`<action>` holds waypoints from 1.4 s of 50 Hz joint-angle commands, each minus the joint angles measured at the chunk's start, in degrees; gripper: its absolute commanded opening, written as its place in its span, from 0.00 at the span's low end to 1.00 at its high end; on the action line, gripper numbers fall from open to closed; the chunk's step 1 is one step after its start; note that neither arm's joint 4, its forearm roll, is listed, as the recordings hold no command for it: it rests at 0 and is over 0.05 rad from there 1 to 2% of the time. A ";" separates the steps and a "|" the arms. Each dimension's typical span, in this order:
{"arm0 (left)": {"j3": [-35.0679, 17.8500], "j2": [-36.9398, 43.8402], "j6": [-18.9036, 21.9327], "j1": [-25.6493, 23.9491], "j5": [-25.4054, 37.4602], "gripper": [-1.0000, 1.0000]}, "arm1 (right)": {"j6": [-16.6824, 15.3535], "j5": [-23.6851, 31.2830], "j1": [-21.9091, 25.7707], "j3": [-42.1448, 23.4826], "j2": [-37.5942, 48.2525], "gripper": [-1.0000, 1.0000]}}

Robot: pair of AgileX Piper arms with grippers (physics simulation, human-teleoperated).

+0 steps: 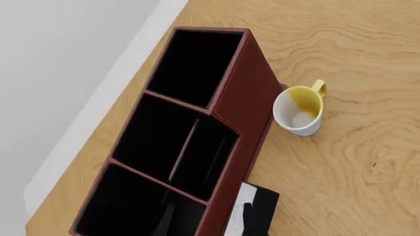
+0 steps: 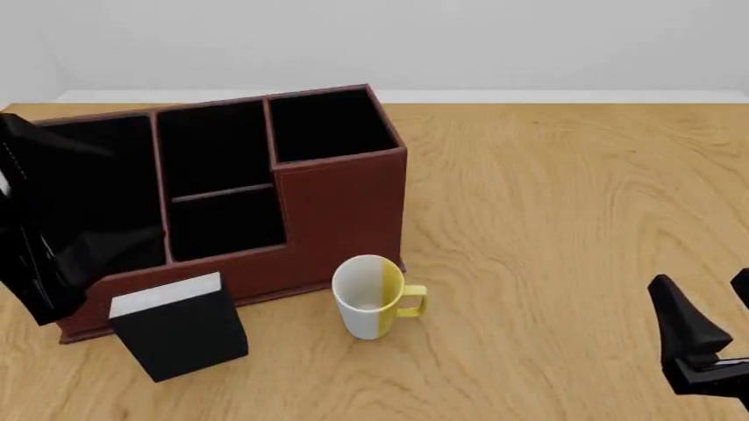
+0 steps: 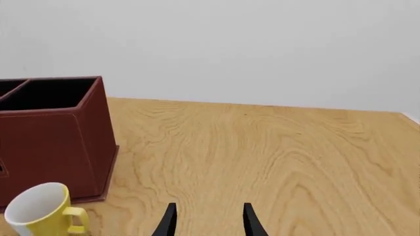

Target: Pick up the book and place it in the front compartment of the caddy.

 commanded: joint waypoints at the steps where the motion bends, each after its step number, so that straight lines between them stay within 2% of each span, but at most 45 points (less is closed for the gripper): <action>1: -1.44 -1.12 -4.69 -3.59 3.35 1.00 | -1.24 0.70 0.31 0.00 -0.88 1.00; 11: 0.25 -2.65 -8.19 -5.84 3.75 1.00 | -2.91 -0.93 0.57 0.00 1.19 1.00; 25: 6.83 -4.62 -13.04 -9.75 0.92 1.00 | -5.32 -6.42 1.21 0.01 8.25 1.00; 32: 8.25 -3.89 -13.87 -10.21 0.13 1.00 | -5.70 -8.61 1.28 -0.04 11.04 1.00; 37: 9.80 -1.71 -13.74 -8.81 -3.47 1.00 | -6.12 -10.09 1.44 -0.02 13.12 1.00; 47: 10.60 -0.20 -14.11 -7.54 -5.72 1.00 | -6.68 -11.18 1.40 -0.01 14.76 1.00; 62: 10.45 1.42 -14.38 -5.73 -6.24 1.00 | -7.22 -11.82 1.48 -0.02 15.75 1.00; 70: 12.58 -0.02 -15.26 -6.28 -6.30 1.00 | -7.91 -12.08 1.75 -0.01 15.88 1.00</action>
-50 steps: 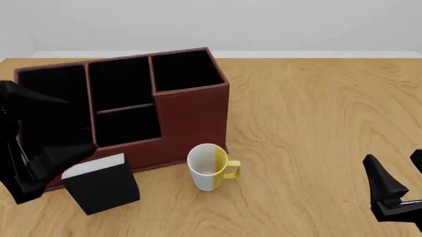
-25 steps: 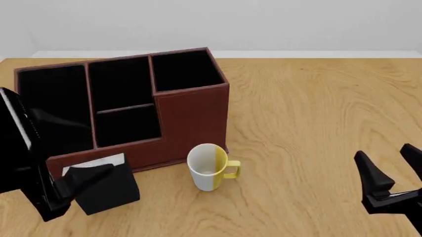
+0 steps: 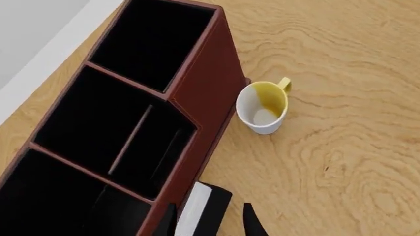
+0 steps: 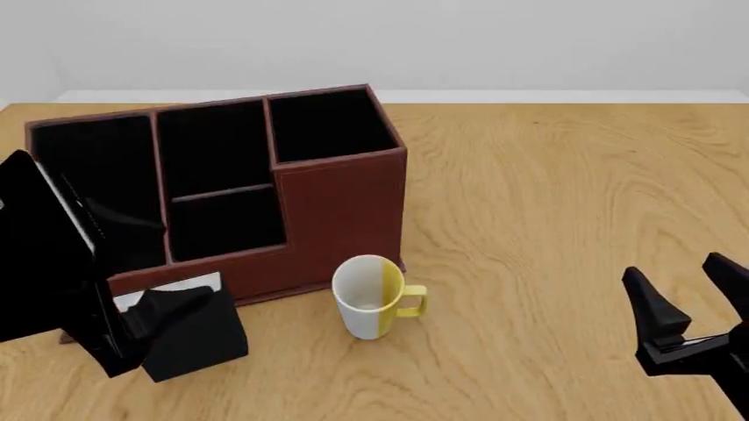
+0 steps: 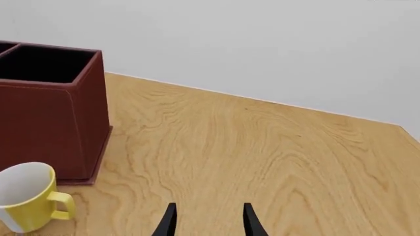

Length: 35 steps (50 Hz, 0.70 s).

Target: Pick up the book and place it in the front compartment of the caddy.

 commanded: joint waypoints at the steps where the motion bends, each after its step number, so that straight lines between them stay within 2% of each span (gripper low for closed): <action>1: 2.01 -0.78 -0.97 0.02 -0.54 1.00 | -0.83 -0.64 0.20 0.00 0.71 1.00; 11: 3.58 -1.44 -1.35 -0.02 -1.43 1.00 | -1.10 -3.72 0.07 0.00 4.20 1.00; 21: 1.98 0.03 -0.93 1.88 -2.82 1.00 | -1.62 -5.82 0.26 0.00 6.82 1.00; 35: 0.20 4.76 0.54 6.98 -6.46 1.00 | -2.18 -8.82 0.46 0.00 10.11 1.00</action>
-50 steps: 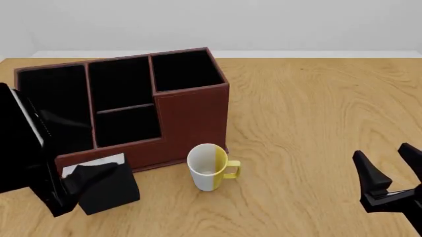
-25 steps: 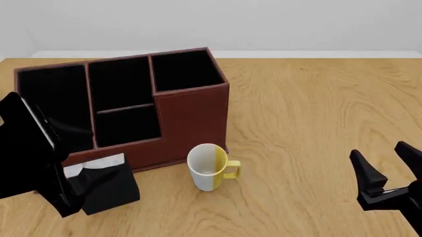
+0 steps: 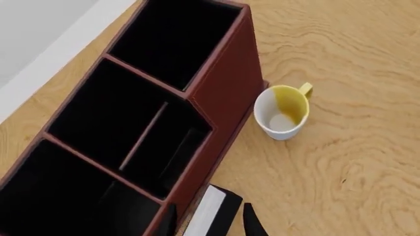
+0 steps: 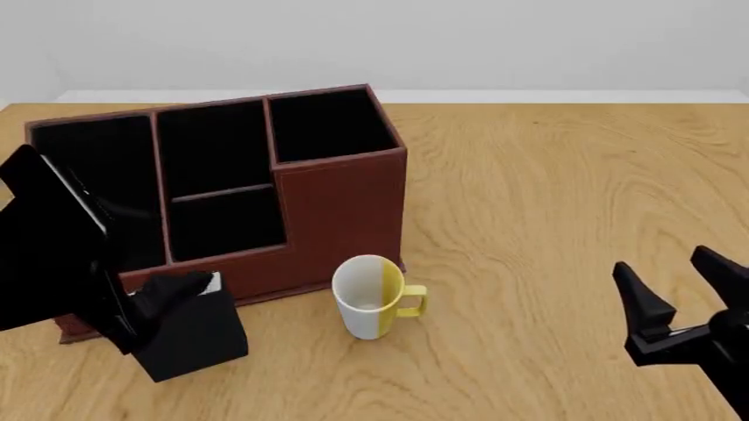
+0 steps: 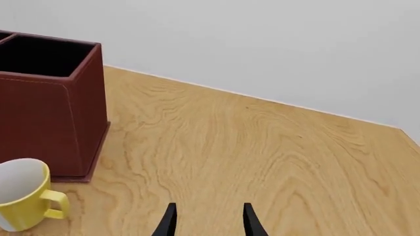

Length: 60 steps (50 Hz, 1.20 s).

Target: Pick up the book and place it in the front compartment of the caddy.

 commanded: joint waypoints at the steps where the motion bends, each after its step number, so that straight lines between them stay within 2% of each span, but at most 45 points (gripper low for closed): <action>1: -0.73 3.51 1.10 3.61 -3.09 1.00 | -0.60 -2.22 0.25 0.00 2.42 1.00; 20: 4.90 3.84 -0.63 1.87 -7.44 1.00 | -1.83 -4.24 1.01 -0.01 4.28 1.00; 27: 6.70 3.41 -0.97 1.19 -7.78 1.00 | -1.91 -7.31 1.33 -0.02 7.88 1.00; 43: 6.54 4.15 -1.56 1.98 -8.54 1.00 | -1.85 -10.65 1.36 -0.01 11.99 1.00; 52: 8.46 4.58 -1.54 2.20 -10.31 1.00 | -2.17 -10.05 1.48 -0.02 11.32 1.00; 60: 9.30 5.88 -1.64 2.50 -12.19 1.00 | -2.27 -12.34 1.75 0.03 13.99 1.00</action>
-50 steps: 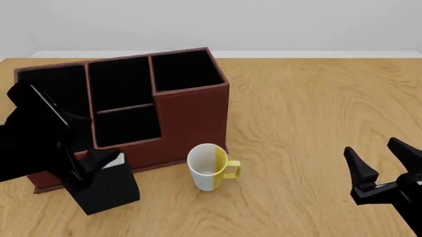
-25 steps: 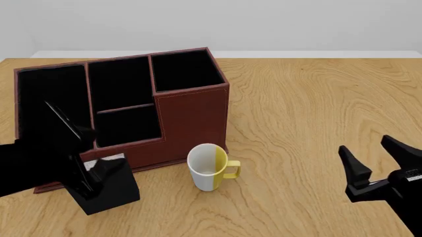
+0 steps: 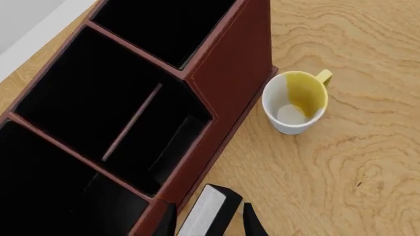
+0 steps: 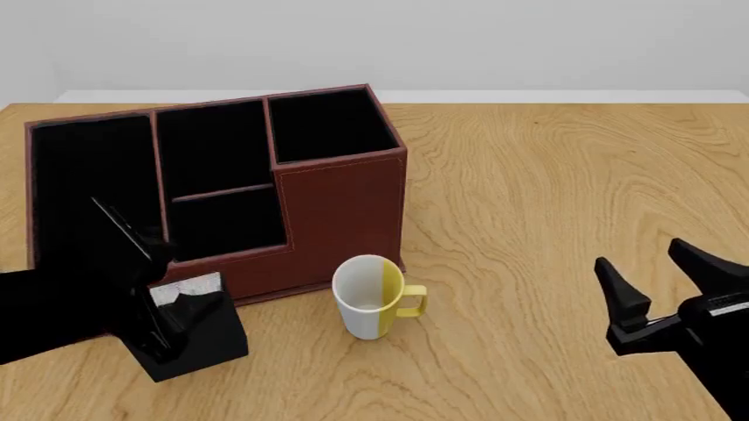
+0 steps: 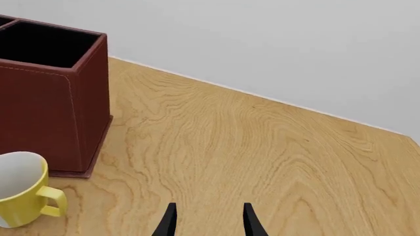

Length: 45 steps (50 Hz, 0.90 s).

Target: Pick up the book and place it in the front compartment of the caddy.

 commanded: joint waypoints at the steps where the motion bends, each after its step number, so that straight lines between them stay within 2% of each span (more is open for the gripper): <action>1: 1.51 0.85 -0.30 0.15 -1.91 1.00 | -0.17 -1.95 0.25 0.04 2.24 1.00; 8: 2.43 1.78 -0.64 0.28 -3.77 1.00 | -0.02 -1.32 -0.40 0.03 1.47 1.00; 23: 4.21 3.36 -0.86 0.07 -6.48 1.00 | -0.17 -4.34 -0.14 0.02 5.17 1.00; 41: 0.90 6.91 0.18 3.25 -7.55 1.00 | -0.58 -5.92 0.28 0.01 7.05 1.00; 45: 2.20 7.13 0.03 3.09 -8.48 1.00 | -0.95 -5.39 0.62 0.00 6.33 1.00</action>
